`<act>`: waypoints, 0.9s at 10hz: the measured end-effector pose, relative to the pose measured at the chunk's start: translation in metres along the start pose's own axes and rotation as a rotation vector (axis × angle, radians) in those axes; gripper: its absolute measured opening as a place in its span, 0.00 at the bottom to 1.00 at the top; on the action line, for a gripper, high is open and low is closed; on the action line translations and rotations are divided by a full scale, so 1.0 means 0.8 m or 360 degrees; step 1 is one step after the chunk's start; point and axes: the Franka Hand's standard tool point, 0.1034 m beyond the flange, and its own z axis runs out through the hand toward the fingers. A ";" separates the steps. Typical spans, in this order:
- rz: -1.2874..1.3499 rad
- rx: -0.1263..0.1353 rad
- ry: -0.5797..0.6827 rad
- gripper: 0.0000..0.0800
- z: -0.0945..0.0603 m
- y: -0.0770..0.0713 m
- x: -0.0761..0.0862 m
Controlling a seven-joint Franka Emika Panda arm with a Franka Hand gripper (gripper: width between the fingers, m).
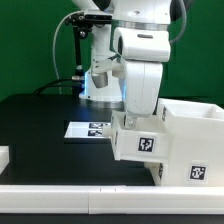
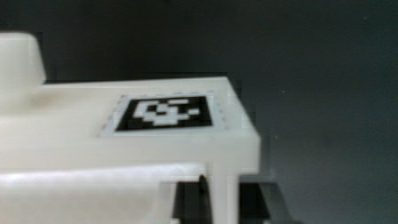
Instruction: Assemble drawer
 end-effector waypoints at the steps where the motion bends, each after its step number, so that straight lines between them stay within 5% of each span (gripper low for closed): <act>1: -0.0001 -0.0001 -0.0001 0.05 0.000 0.000 0.000; 6: 0.0008 -0.0001 -0.0001 0.05 0.000 0.000 0.000; 9: 0.0142 0.0002 0.0006 0.05 0.000 -0.001 0.020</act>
Offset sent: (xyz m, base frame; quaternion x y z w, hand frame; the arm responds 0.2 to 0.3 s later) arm 0.0057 0.0110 -0.0005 -0.0019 -0.0024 0.0028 1.0000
